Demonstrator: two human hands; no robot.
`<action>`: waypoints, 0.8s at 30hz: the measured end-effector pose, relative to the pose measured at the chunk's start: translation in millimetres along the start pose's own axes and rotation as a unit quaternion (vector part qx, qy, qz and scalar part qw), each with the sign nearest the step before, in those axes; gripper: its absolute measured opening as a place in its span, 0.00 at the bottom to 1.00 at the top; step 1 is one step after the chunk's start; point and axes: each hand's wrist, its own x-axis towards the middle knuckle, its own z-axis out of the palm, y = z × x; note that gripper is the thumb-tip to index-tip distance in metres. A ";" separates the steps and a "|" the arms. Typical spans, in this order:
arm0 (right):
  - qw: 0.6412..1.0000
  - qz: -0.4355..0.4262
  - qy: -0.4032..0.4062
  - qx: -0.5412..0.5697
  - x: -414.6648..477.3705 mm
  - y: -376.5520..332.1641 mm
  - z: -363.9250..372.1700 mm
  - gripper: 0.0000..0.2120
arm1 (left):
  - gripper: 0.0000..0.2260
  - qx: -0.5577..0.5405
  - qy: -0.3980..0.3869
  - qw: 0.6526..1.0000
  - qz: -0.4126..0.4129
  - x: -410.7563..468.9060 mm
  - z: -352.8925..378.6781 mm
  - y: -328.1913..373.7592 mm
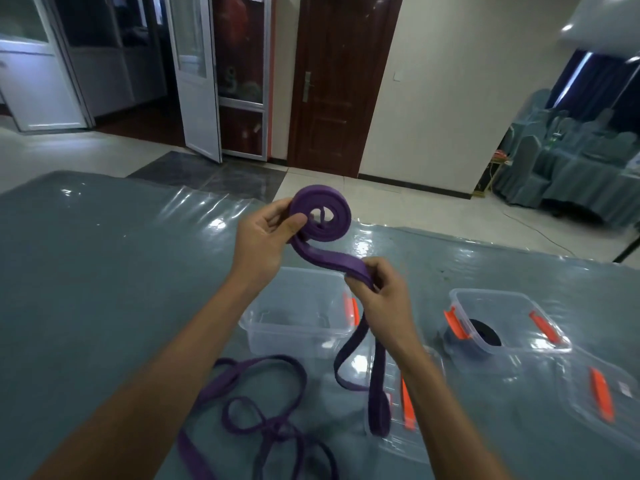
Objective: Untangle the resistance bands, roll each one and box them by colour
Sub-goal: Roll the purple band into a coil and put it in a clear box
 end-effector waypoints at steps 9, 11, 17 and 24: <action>0.981 0.132 -0.126 -0.058 -57.9 66.0 40.3 0.09 | 0.12 0.041 -0.048 0.997 -0.052 -33.1 -9.5 -43.6; 0.979 0.137 -0.135 -0.063 -62.7 71.3 42.6 0.10 | 0.12 0.038 -0.055 0.996 -0.062 -37.5 -10.6 -48.1; 0.979 0.123 -0.130 -0.096 -68.6 81.3 48.4 0.09 | 0.12 0.049 -0.056 0.995 -0.068 -41.1 -15.1 -53.4; 0.964 0.122 -0.190 -0.141 -71.0 83.1 52.0 0.22 | 0.14 0.062 -0.080 0.992 -0.073 -46.3 -16.0 -63.5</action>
